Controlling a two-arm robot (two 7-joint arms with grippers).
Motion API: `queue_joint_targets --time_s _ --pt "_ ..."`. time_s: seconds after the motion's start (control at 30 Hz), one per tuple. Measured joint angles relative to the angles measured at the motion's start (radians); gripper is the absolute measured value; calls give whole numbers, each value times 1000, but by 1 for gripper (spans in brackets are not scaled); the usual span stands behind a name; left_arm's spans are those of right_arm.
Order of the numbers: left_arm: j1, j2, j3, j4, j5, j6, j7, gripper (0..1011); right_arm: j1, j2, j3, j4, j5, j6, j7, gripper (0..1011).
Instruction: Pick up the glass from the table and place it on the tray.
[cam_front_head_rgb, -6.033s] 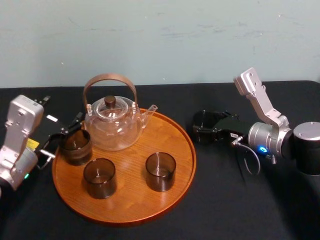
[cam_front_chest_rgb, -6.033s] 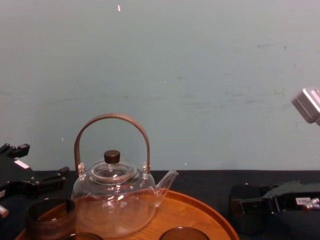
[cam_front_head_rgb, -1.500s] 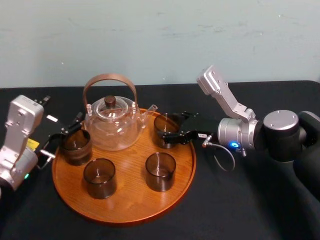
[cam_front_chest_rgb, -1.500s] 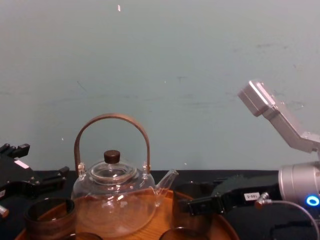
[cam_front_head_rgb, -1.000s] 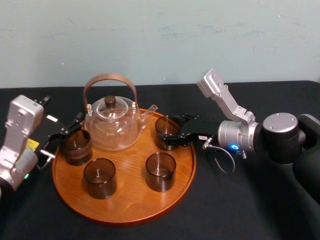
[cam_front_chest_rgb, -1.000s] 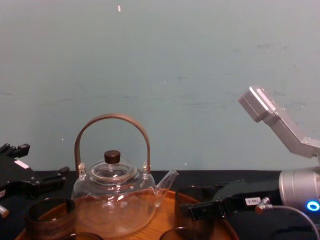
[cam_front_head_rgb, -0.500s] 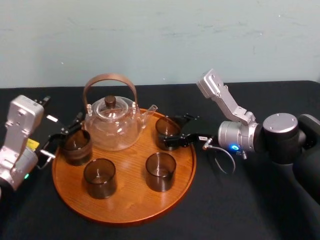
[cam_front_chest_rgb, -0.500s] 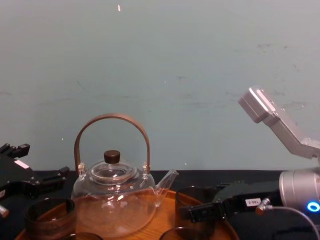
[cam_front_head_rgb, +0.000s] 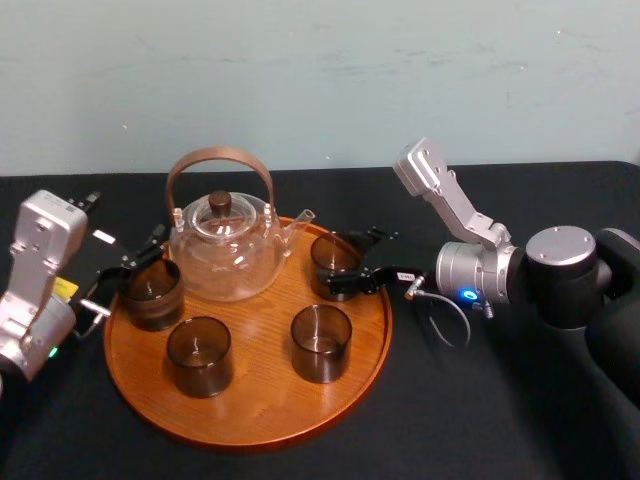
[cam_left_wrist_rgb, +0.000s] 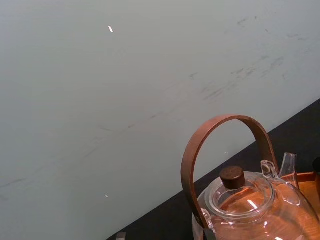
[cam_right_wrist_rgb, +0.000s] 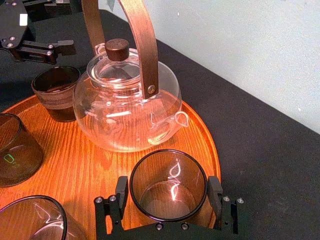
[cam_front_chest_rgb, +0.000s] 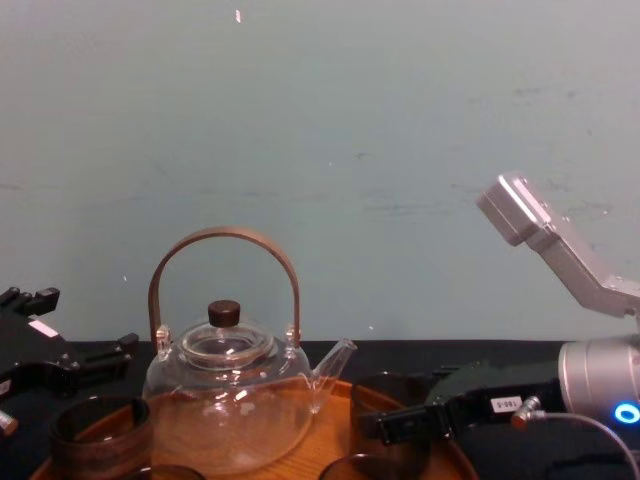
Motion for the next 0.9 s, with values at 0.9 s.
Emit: queue_joint_targets --time_s 0.9 --pt "0 0 0 0 0 0 0 1001 -148 183 78 -275 93 26 17 1002"
